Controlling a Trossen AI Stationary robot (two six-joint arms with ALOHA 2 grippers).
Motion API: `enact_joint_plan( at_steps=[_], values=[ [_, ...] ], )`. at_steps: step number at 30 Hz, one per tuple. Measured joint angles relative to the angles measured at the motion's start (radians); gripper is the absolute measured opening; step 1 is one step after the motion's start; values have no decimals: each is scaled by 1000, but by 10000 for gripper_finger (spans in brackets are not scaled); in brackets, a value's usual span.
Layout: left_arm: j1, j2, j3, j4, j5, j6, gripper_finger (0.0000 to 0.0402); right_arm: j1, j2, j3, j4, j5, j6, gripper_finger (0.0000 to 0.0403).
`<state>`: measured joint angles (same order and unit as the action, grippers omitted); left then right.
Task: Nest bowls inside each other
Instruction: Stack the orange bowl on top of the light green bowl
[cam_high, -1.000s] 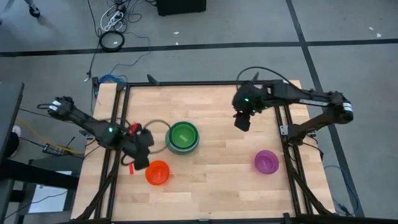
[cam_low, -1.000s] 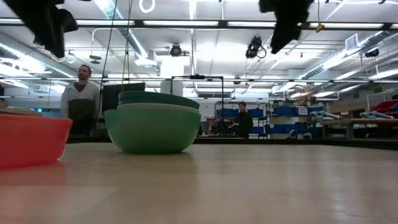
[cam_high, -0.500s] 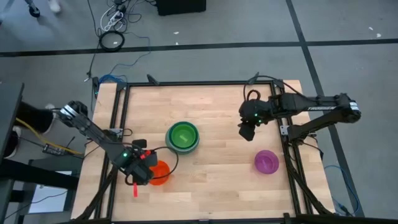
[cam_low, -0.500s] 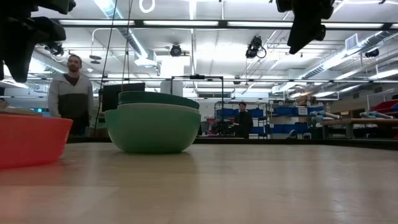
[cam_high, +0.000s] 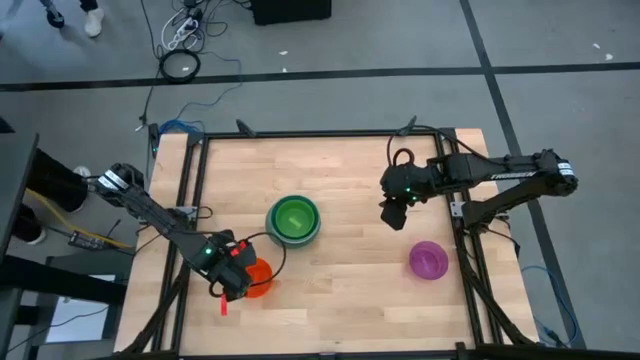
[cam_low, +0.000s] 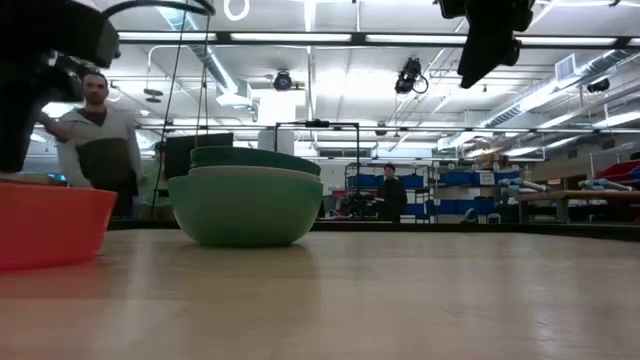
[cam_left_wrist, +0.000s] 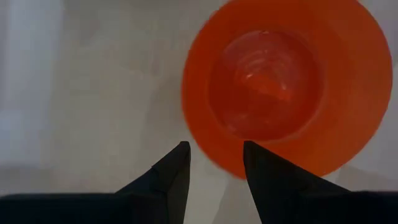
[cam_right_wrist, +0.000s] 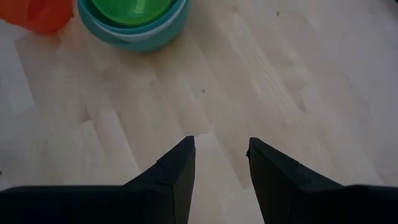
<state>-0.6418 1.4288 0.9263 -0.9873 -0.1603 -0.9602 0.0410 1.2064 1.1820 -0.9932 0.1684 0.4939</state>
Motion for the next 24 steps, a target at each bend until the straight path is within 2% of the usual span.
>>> enact_joint_plan(
  at_steps=[7, 16, 18, 22, 24],
  values=[
    [2, 1, -67, 65, -1, -64, 156, -20, 3, 0, 24, 0, -47, 138],
    [2, 0, -181, 263, -1, -129, 149, -43, 3, 0, 36, 0, -92, 138],
    [2, 0, -186, 266, -28, -115, 125, -47, 3, 0, 36, 0, -96, 138],
    [3, -1, -193, 262, -40, -95, 27, -52, 3, 0, 40, 1, -106, 138],
    [2, -3, -191, 271, -55, -93, 14, -52, 3, 0, 46, 4, -111, 138]
  ],
)
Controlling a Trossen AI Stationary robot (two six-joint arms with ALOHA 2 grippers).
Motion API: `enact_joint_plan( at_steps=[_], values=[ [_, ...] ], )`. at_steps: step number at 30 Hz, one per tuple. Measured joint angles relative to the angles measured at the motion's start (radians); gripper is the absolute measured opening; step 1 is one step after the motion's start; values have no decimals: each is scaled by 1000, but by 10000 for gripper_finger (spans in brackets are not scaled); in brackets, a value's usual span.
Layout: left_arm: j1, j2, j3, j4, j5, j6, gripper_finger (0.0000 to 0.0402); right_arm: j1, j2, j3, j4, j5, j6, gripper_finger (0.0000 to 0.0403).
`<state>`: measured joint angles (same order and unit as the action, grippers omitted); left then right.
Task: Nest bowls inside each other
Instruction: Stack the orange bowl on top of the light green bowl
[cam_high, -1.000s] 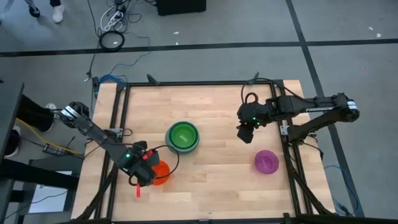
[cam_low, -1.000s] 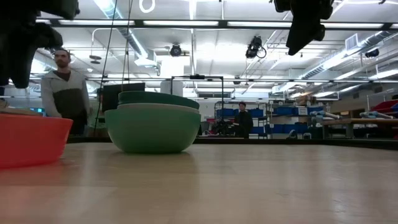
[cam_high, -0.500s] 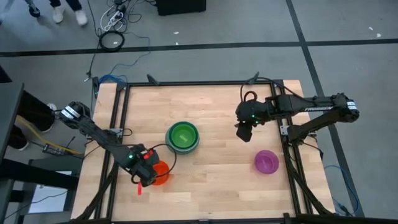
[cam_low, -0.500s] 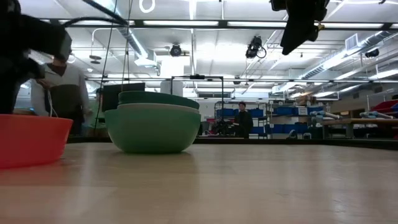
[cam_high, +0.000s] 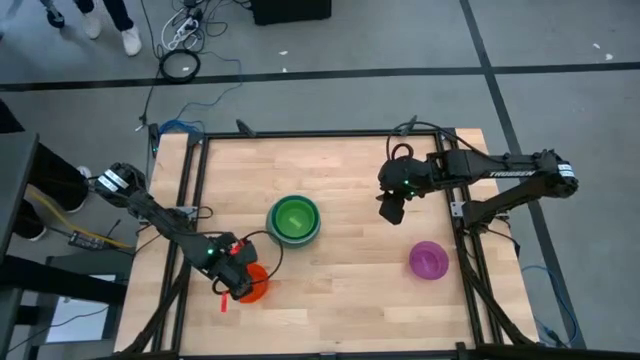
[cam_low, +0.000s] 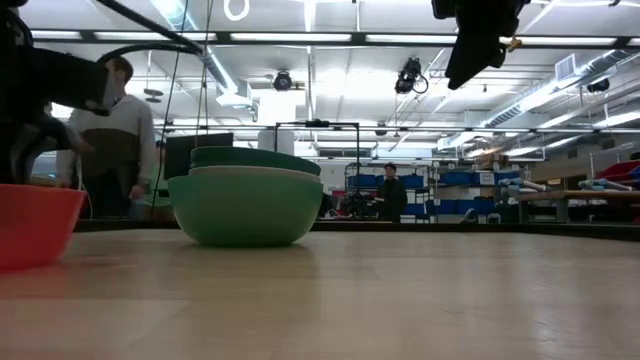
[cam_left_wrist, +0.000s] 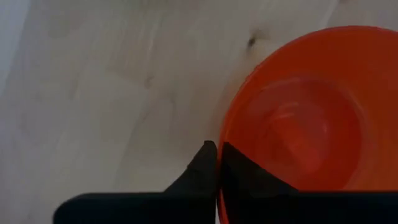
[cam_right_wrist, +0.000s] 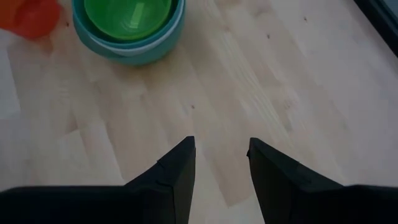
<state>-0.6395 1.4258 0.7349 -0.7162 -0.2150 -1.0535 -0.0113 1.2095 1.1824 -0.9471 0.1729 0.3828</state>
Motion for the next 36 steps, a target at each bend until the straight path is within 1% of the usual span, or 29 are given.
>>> enact_joint_plan(
  at_steps=[3, 7, 9, 12, 14, 15, 18, 19, 20, 21, 23, 26, 29, 31, 36],
  values=[
    [-8, -1, 15, -6, -48, 12, 8, 0, 0, 0, 7, 0, -2, 138],
    [-7, -32, 59, -36, -119, 61, 5, 0, 0, 0, 8, 13, -8, 138],
    [-1, -57, 96, -76, -155, 84, 4, 0, 0, 0, 8, 19, -10, 138],
    [7, -92, 155, -167, -236, 104, 4, -4, 0, 0, 8, 21, -10, 137],
    [16, -112, 191, -214, -319, 118, 3, -4, 0, 0, 8, 24, -10, 137],
    [23, -124, 211, -229, -377, 134, 3, -4, 0, 0, 8, 30, -10, 137],
    [64, -158, 248, -233, -596, 184, 3, -4, 0, 0, 8, 56, -16, 137],
    [86, -166, 256, -217, -655, 199, 3, -4, 0, 0, 8, 64, -19, 137],
    [113, -171, 264, -195, -692, 220, 3, -4, 0, 0, 9, 69, -19, 137],
    [145, -175, 271, -172, -704, 250, 3, -5, 0, 0, 9, 72, -20, 137],
    [219, -179, 273, -127, -678, 313, 3, -8, 0, 0, 9, 74, -20, 137],
    [328, -166, 273, -45, -589, 403, 3, -8, 0, 0, 9, 74, -20, 137],
    [422, -148, 273, 18, -522, 469, 3, -8, 0, 0, 9, 74, -20, 137],
    [480, -143, 273, 37, -471, 481, 3, -8, 0, 0, 9, 74, -19, 137],
    [592, -143, 273, 31, -293, 474, 4, -8, 0, 1, 9, 74, -18, 137]
  ],
)
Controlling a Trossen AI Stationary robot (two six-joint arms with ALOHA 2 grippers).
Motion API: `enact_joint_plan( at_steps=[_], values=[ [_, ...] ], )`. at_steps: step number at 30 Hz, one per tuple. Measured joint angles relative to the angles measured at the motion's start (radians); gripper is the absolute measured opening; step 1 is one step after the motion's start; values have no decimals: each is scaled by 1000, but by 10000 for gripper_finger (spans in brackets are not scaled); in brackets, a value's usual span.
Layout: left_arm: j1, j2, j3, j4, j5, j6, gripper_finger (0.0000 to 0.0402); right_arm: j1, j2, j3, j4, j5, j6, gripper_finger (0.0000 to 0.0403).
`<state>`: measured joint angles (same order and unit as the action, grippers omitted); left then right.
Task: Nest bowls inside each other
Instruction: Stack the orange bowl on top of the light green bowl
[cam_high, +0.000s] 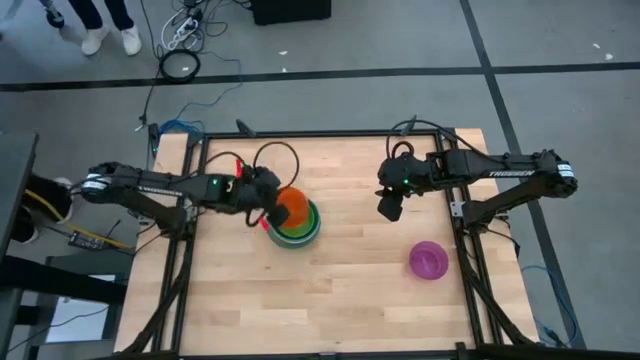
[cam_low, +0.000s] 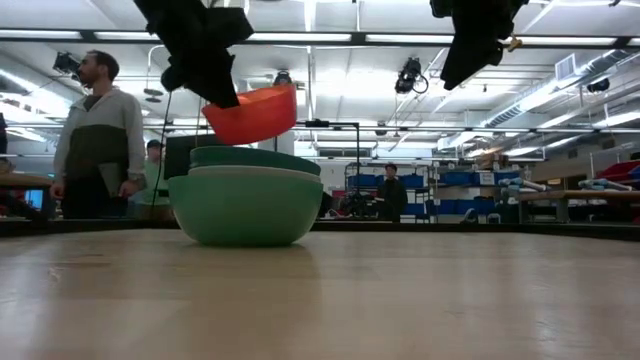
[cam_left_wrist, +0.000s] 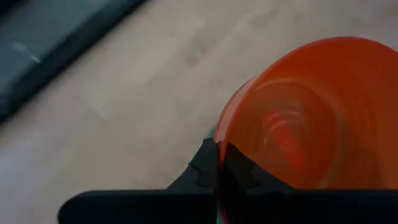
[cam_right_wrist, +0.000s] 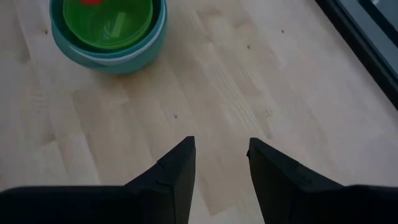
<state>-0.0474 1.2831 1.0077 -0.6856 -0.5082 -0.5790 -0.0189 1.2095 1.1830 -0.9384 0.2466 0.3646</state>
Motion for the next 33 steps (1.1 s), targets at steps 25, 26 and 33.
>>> enact_joint_plan(
  at_steps=[25, 26, 33],
  values=[
    [87, 68, 0, -6, 237, -31, 61, 20, 0, 0, -9, -3, 60, 138],
    [87, 68, 0, -6, 237, -31, 61, 20, 0, 0, -9, -3, 60, 138],
    [87, 67, 45, -7, 237, -12, 62, 21, 0, 0, -10, -2, 60, 138]
  ],
)
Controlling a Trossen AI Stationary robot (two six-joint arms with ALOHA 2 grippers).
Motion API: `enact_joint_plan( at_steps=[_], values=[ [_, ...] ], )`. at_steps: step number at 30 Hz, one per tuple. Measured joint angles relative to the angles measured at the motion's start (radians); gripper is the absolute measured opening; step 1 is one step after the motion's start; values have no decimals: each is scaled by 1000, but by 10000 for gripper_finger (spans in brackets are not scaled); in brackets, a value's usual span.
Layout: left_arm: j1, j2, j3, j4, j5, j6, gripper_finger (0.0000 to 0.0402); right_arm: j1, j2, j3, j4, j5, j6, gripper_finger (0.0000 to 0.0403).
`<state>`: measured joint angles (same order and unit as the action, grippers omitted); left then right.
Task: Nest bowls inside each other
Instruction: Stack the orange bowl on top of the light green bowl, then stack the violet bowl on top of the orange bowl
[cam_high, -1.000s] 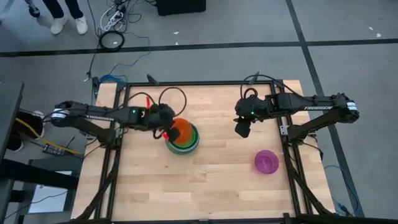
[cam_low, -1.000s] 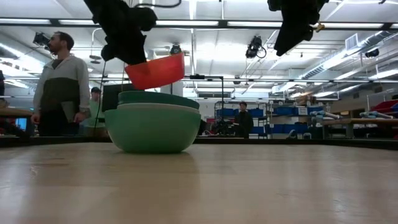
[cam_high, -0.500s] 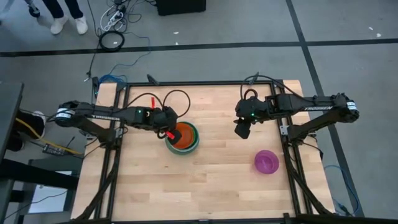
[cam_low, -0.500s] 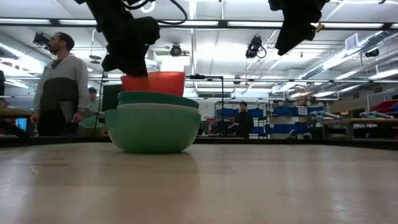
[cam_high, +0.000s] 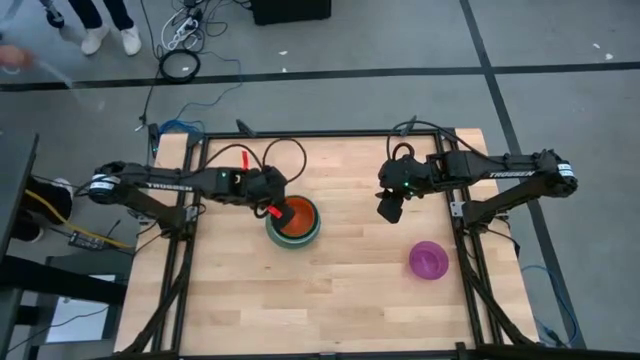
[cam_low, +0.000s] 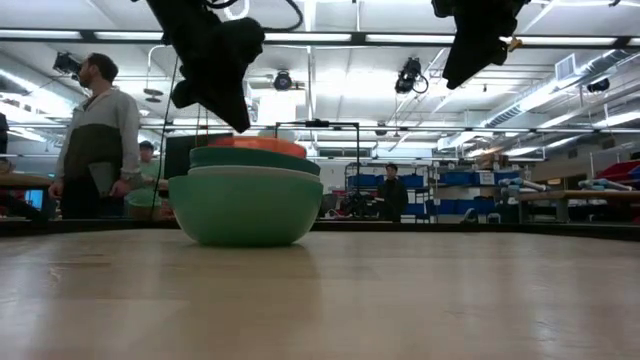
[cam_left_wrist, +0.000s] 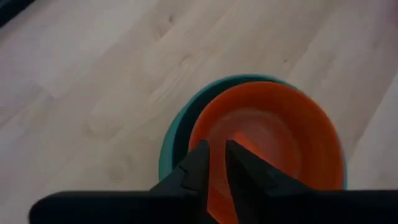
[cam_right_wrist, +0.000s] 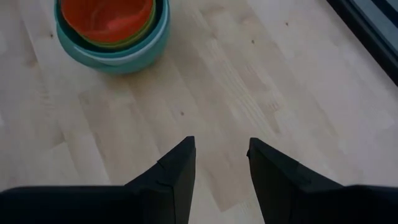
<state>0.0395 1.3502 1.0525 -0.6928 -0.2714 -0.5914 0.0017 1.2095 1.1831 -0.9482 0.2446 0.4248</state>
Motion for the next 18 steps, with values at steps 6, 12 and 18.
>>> enact_joint_plan(
  at_steps=[6, 12, 18],
  values=[
    [0, 0, 56, -8, -1, 48, 62, 0, 0, 0, -4, 4, 0, 138],
    [-2, 0, 134, -66, -30, 129, 63, 0, 0, 0, -152, 59, 71, 138],
    [-28, -23, 234, -211, -134, 167, 63, 0, 0, 0, -387, 21, 229, 133]
  ],
)
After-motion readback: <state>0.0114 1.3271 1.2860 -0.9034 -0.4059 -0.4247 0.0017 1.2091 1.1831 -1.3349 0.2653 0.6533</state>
